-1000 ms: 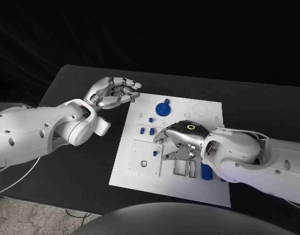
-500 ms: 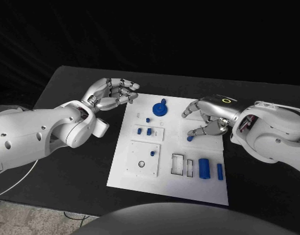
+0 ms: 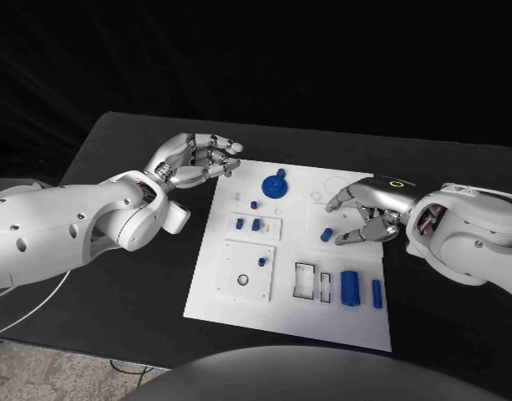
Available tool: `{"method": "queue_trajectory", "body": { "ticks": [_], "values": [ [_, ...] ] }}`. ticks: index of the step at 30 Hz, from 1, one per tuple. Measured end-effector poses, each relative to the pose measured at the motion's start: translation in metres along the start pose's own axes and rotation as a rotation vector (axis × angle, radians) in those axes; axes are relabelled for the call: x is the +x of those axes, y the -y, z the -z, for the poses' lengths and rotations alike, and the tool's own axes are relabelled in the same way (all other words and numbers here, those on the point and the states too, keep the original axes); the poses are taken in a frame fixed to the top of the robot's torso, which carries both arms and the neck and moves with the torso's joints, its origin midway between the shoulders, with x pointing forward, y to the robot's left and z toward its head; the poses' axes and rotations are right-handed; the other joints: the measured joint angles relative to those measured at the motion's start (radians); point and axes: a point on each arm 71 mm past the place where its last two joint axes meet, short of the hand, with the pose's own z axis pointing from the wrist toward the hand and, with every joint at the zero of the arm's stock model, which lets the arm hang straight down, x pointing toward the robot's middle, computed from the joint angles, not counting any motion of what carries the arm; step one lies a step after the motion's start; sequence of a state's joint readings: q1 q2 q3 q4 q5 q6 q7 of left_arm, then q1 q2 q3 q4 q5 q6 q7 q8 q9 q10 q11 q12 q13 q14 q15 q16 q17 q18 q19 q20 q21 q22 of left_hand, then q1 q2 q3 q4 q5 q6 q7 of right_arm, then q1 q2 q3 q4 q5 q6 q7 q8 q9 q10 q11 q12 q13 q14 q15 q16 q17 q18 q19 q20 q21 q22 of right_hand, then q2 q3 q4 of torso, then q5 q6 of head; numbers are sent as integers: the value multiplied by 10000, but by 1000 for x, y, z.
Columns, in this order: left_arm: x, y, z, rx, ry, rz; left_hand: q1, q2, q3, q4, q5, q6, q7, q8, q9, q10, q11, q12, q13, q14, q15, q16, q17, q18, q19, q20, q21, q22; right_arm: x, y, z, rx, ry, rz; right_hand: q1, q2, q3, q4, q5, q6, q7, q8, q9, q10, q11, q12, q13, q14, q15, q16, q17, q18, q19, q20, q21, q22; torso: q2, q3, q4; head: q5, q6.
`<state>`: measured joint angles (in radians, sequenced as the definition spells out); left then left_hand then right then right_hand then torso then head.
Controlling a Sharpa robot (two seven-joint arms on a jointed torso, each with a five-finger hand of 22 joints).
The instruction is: Assemble the parts on the task board
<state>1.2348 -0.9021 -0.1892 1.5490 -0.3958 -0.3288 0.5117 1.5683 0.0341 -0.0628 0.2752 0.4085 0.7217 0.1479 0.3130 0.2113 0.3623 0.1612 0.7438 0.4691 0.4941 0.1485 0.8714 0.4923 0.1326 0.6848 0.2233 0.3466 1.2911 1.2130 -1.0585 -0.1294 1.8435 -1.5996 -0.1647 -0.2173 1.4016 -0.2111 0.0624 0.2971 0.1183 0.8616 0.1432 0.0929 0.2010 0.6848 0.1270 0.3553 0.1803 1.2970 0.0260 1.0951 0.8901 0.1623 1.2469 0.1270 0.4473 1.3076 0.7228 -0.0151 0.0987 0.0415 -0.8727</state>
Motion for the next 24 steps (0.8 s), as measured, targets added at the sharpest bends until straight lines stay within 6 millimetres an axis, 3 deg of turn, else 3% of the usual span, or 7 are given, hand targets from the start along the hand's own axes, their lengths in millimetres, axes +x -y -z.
{"method": "queue_trajectory", "body": {
  "ticks": [6, 12, 15, 24],
  "values": [
    [0, -1, 0, -7, 4, -3, 53, 53, 0, 0, 0, -38, 38, 0, -7, 0, 0, 0, -11, 0, 0, 37, -10, -1, 0, 0, 0, 11, 5, -2, 1, -109, -127, -98, 282, 433, 258, -102, 30, 359, 67, 134, 19, 749, -133, 308, -17, 152, -76, 115, 123, 3, 215, -73, 270, -1, -2, 1, -1, 42, 0],
    [0, -1, 0, -18, 1, -3, 92, 92, -20, -20, 0, -38, 37, 40, -18, 0, 0, 0, -52, 0, 0, 37, -26, 0, 0, 0, -37, 28, 11, -5, -1, -277, -223, -187, 1024, 818, 660, -460, 1247, 533, -41, 152, 46, 1173, -204, 424, -80, 161, -84, 115, 84, 2, 216, -75, 270, -2, -5, -6, -2, 24, 0],
    [0, -2, 0, -30, -11, 4, 132, 53, -28, -28, 0, -38, 37, 41, -18, 0, 0, 0, -66, 0, 0, 37, -26, -1, 0, 0, -37, 28, 15, -5, -2, -308, -261, -229, 1148, 875, 719, -598, 1434, 619, -54, 193, 60, 1276, -208, 424, -102, 161, -84, 115, 85, 2, 271, -87, 270, -2, -7, -4, -2, 22, 0],
    [0, -4, 0, -83, -35, 12, 241, 74, -29, -85, 0, -1, 73, 82, -27, 0, 0, 41, -119, 0, 0, 76, -56, 0, 0, 0, -37, 58, 23, -11, -7, -555, -299, -351, 1146, 873, 748, -627, 1292, 810, -31, 234, 98, 1942, -243, 549, -136, 195, -49, 186, 144, 0, 327, -42, 427, -3, -7, -5, -2, 63, 0]
  ]
}}
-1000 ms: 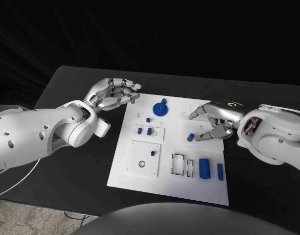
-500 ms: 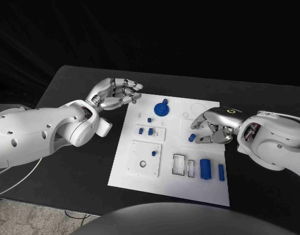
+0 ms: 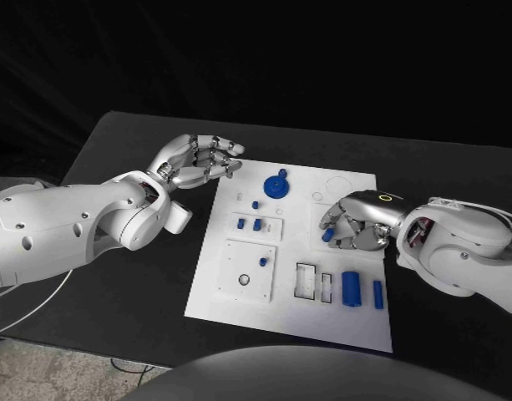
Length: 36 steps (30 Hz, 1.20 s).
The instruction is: Assemble the parts on the task board
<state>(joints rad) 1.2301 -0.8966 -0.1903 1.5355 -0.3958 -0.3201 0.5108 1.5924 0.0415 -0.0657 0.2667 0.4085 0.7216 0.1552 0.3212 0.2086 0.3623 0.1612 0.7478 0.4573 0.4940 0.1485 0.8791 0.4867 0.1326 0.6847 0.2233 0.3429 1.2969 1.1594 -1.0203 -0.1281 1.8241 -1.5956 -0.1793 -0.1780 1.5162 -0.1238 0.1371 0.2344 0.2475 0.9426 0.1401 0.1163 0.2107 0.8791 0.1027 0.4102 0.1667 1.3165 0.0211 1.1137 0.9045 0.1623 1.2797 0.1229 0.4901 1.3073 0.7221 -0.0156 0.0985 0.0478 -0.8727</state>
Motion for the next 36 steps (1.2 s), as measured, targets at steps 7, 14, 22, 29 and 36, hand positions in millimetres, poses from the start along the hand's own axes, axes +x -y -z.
{"method": "queue_trajectory", "body": {
  "ticks": [7, 14, 22, 29, 36],
  "values": [
    [0, -1, 0, -48, -22, 8, 9, -9, 0, 0, 0, 2, 2, 0, 0, 0, 0, 39, -16, 0, 0, 0, 0, 0, 0, 0, 0, 0, 3, -3, -2, -179, 79, -66, 0, 0, 0, 0, -116, 177, 39, 27, 42, 478, -35, 1, -81, 105, -32, 114, 100, 1, 110, -39, 229, 8, 0, -1, 4, 14, 0],
    [-1, -2, 0, -94, -40, 15, 49, 32, 0, 0, 0, 2, 2, 0, 1, 0, 0, 38, -28, 0, 0, 0, -13, 0, 0, 0, 0, 15, 4, -3, -3, -237, 290, -126, 242, 242, 290, -146, -47, 634, 18, 229, 138, 1065, -138, -102, -210, 231, -159, 227, 251, 1, 265, -124, 540, 8, -4, -1, 2, 24, 0],
    [0, -4, 1, -180, -96, 36, 49, 32, 27, -27, 0, 2, 2, 36, 1, 38, 36, 38, -48, 0, 0, 0, -22, -1, 36, 35, 1, 25, 2, -6, -2, -356, 618, -56, 648, 199, 753, -463, 103, 1187, -115, 422, 318, 1608, -85, -330, -384, 305, -232, 227, 237, 1, 317, -176, 686, 7, -4, 5, -7, 86, 0],
    [1, -7, 3, -343, -179, 54, 49, 32, 28, -27, 0, 38, 38, 36, 2, 38, 36, 38, -57, 0, 0, 0, -23, -1, 36, 35, 1, 25, -15, -13, 5, -606, 1052, 404, 742, 208, 1069, -643, -363, 1613, -256, 576, 527, 1835, 142, -441, -397, 344, -347, 227, 164, 1, 369, -305, 893, 6, -6, 11, -1, 99, 0],
    [3, -9, 2, -443, -262, 82, 115, 97, 28, -27, 0, 39, 38, 75, 2, 74, 71, 75, -92, 0, 0, 0, -51, -2, 36, 36, 1, 47, -37, -32, 11, -1111, 1505, 669, 742, 208, 1154, -652, -567, 1809, -342, 652, 644, 1918, 224, -469, -392, 425, -427, 161, 117, 1, 429, -365, 1112, 5, -6, 5, -7, 108, 0]
  ]
}}
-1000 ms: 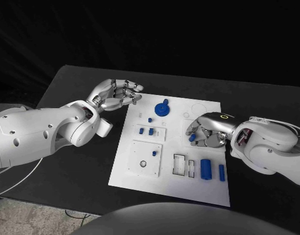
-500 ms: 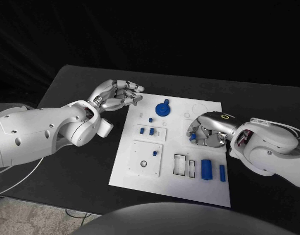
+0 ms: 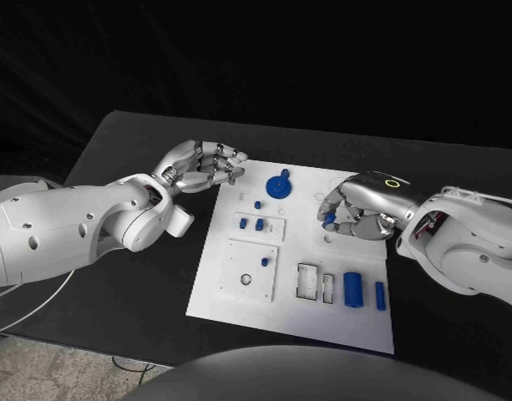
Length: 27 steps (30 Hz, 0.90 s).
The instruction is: Assemble the parts on the task board
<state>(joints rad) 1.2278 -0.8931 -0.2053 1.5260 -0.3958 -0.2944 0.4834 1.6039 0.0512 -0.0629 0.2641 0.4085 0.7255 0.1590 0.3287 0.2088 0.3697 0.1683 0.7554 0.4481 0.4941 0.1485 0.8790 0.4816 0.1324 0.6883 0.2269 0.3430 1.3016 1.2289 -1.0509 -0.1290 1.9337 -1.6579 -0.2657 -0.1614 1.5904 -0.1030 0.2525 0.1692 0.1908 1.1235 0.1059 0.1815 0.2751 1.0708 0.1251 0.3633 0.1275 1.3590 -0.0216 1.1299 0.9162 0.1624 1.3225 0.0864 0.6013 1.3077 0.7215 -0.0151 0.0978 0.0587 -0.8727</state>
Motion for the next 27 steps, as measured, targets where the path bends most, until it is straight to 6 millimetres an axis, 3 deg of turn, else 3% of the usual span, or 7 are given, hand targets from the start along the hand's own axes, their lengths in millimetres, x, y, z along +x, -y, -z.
{"method": "queue_trajectory", "body": {
  "ticks": [5, 6, 11, 14, 22, 27],
  "values": [
    [2, -1, -1, -39, -66, 23, 0, 1, 16, -16, 0, 0, 0, 0, 0, 0, 0, 0, -15, 0, 0, 0, -10, 1, 0, 0, 0, 10, -7, -22, -3, -606, 122, -185, -3, -3, 49, 3, -109, 197, -92, 67, 144, 97, 97, -76, 3, 102, -98, 0, 75, -2, 107, -106, 339, -1, 0, 0, 0, 5, 0],
    [2, -1, -2, -41, -79, 28, 41, 41, 27, -27, 0, 0, 0, 0, -5, 0, 0, 0, -26, 0, 0, 0, -15, 2, 0, 0, 0, 15, -8, -26, -5, -734, 117, -227, -5, -5, 49, 3, -158, 266, -118, 86, 189, 131, 131, -89, 3, 142, -134, 0, 109, -97, 137, -136, 436, -1, 0, 0, 6, 5, 0],
    [3, -2, -2, -67, -120, 47, 41, 41, 27, -27, 0, -5, 5, 38, -17, 36, 35, 40, -67, 3, 3, 0, -31, 1, 0, 0, -23, 34, -6, -50, -17, -1492, -27, -427, -110, -110, 79, 31, -248, 361, -151, 157, 260, 264, 82, -132, 73, 203, -162, 0, 126, -161, 172, -172, 548, -1, -7, -1, 19, -12, 0],
    [3, -2, -2, -58, -129, 50, 32, 49, -57, 57, -207, -54, 54, 60, -39, 36, 36, 62, -151, 36, 36, 25, -77, 1, 0, 0, -61, 64, -2, -64, -28, -1948, -154, -500, -110, -110, 91, 19, -249, 361, -151, 156, 262, 268, 79, -152, 79, 204, -161, 0, 115, -160, 172, -171, 548, -2, -13, 0, 25, -27, 0],
    [5, -2, -4, 19, -149, 57, -40, 121, -99, 99, -318, -54, 53, 80, -53, 36, 36, 79, -213, 35, 35, 45, -98, 1, 0, 0, -61, 65, 28, -92, -56, -2804, -615, -761, -150, -150, 105, 6, -302, 361, -151, 106, 282, 352, 67, -191, 146, 255, -181, 39, 218, -160, 207, -205, 591, -3, -23, -10, 50, -144, 0],
    [4, -2, -3, 32, -134, 56, -40, 121, -98, 99, -318, -54, 53, 79, -65, 36, 35, 79, -223, 35, 35, 45, -108, 2, 0, 0, -61, 64, 49, -106, -69, -3188, -839, -823, -150, -150, 104, 7, -306, 330, -121, 58, 286, 378, 62, -248, 143, 256, -180, 39, 206, -160, 207, -205, 591, -4, -18, -16, 44, -130, 0]
  ]
}}
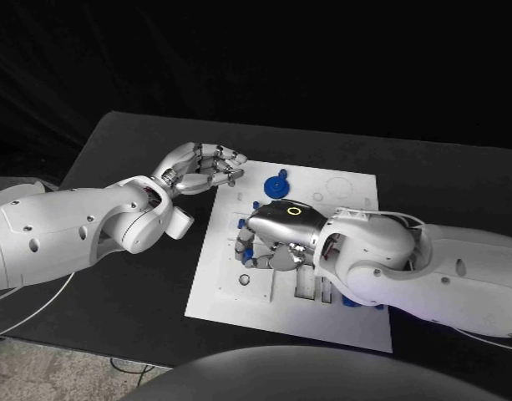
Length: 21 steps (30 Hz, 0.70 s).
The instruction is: Assemble the parts on the task board
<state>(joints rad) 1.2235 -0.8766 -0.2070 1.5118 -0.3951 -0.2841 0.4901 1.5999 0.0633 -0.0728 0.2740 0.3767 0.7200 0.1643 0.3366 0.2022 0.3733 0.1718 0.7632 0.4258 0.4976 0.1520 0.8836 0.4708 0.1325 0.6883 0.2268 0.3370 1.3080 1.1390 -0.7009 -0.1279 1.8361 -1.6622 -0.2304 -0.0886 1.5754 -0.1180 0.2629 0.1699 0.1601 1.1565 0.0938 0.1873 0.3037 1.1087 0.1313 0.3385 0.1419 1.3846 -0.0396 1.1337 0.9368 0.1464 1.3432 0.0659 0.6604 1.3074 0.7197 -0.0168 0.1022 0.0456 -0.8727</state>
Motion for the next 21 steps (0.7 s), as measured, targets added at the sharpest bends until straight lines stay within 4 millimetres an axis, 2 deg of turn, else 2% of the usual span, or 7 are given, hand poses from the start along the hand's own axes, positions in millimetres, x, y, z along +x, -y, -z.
{"method": "queue_trajectory", "body": {
  "ticks": [5, 12, 15, 21],
  "values": [
    [0, 0, 0, -4, 13, 0, 41, 41, 0, 0, 13, -36, 36, -1, -22, 0, 0, 39, -62, 0, 0, 0, -27, -1, -39, 38, -41, -1, 16, -3, -11, -246, -196, 5, 0, 0, 83, -27, -1, -49, -25, -40, 10, 1, 0, -75, -8, 1, 1, 0, 0, 0, 0, 0, 0, 0, 5, -2, -8, 33, 0],
    [-2, 0, 2, -36, 57, -11, 118, 118, 0, 0, 127, -36, 35, 38, -35, -38, 37, 72, -110, -36, 35, 42, -51, -1, -43, 42, -81, -1, 29, -6, -14, -410, -375, -55, 41, -41, 114, -59, -58, -75, 2, -53, 11, 1, 0, -102, -12, 6, -2, 0, 0, 0, 0, 0, -1, -1, 12, 10, -19, 83, 0],
    [-3, -1, 3, -58, 77, -15, 170, 169, 42, -42, 271, -36, 35, 38, -47, -38, 37, 74, -165, -36, 35, 43, -70, 0, -92, 91, -137, -2, 33, -6, -14, -436, -404, -87, 52, -53, 125, -69, -59, -75, 2, -80, 12, 0, -1, -117, -11, 38, -33, 0, 12, 1, 0, 1, -1, 7, 12, 15, -22, 100, 0],
    [-4, -1, 4, -98, 107, -24, 170, 169, 42, -42, 271, -36, 35, 76, -47, -38, 36, 74, -180, -35, 35, 43, -75, 0, -91, 91, -138, -3, 35, -5, -13, -446, -419, -48, 90, -90, 165, -109, -114, -107, 33, -135, 12, 6, 5, -152, 7, 38, -33, 0, 4, 0, 0, 1, -1, 7, 9, 10, -32, 111, 0]
  ]
}}
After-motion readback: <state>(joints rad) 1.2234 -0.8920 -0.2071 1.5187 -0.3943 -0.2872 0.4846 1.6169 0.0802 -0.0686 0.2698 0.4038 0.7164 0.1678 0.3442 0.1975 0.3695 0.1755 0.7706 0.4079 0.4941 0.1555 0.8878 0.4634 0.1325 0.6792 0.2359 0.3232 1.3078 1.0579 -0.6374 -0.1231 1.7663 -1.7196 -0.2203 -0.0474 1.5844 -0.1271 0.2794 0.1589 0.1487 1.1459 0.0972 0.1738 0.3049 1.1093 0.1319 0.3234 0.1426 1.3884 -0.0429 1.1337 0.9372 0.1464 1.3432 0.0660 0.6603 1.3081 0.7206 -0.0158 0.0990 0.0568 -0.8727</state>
